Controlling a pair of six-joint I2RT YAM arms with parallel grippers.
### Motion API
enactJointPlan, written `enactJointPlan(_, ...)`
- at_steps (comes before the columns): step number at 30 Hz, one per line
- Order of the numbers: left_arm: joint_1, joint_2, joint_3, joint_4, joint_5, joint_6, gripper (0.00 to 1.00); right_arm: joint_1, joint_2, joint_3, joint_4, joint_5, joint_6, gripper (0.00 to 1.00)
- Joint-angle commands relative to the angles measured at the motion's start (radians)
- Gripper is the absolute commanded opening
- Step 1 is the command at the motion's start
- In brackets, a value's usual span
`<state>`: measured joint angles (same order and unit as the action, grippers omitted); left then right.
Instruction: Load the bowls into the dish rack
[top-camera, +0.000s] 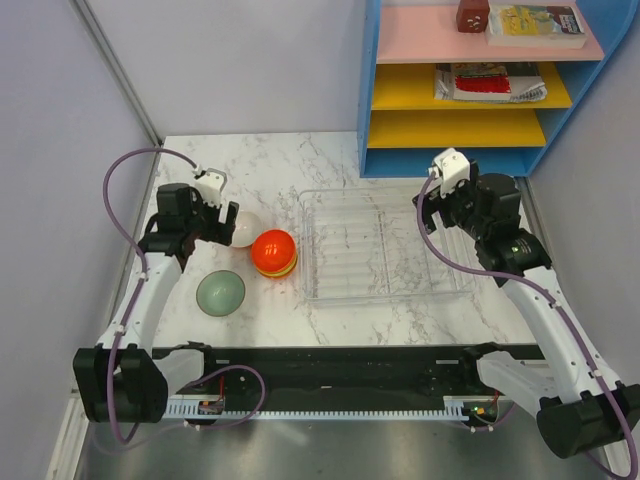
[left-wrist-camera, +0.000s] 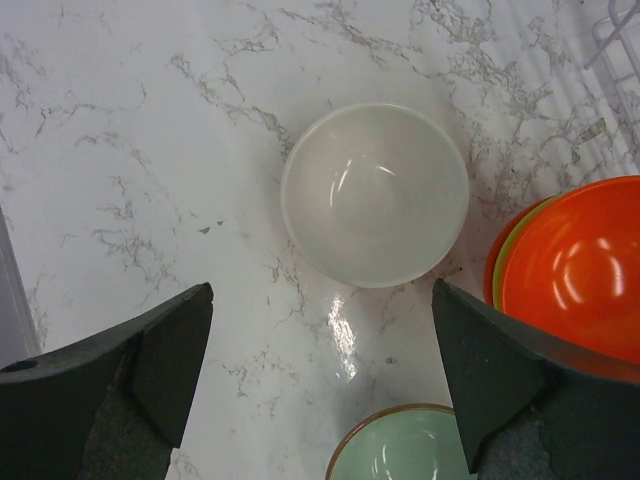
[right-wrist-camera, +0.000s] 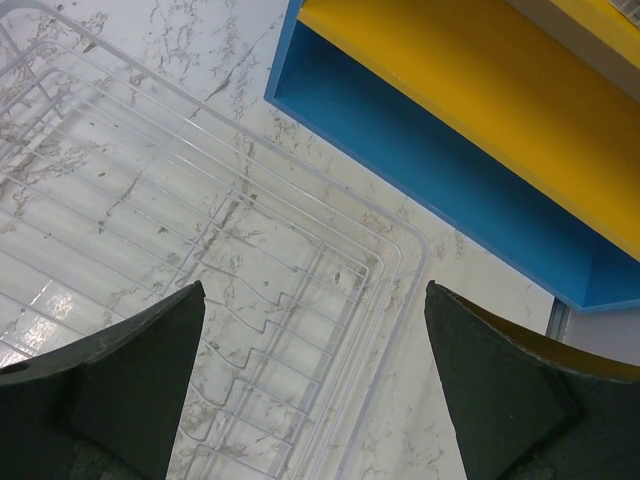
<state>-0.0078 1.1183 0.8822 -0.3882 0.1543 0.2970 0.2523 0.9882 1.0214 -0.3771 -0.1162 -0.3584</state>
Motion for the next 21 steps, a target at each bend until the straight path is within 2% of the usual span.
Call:
enactJointPlan(1, 0.003, 0.04, 0.044, 0.026, -0.019, 0.037, 0.96, 0.011, 0.027, -0.006, 0.018, 0.054, -0.02, 0.98)
enactJointPlan(6, 0.002, 0.023, 0.04, 0.028, 0.023, 0.053, 0.94, 0.013, 0.073, 0.016, 0.011, 0.14, -0.011, 0.98)
enactJointPlan(12, 0.0, 0.004, 0.113, 0.026, 0.217, 0.103, 0.95, 0.013, 0.127, 0.068, -0.06, 0.246, -0.01, 0.98)
enactJointPlan(17, -0.055, 0.129, 0.285, 0.031, 0.249, 0.099, 0.96, 0.013, 0.161, 0.079, -0.175, 0.309, -0.042, 0.98)
enactJointPlan(21, -0.141, 0.28, 0.42, 0.037, 0.199, 0.105, 0.96, 0.013, 0.141, 0.077, -0.328, 0.242, -0.12, 0.98)
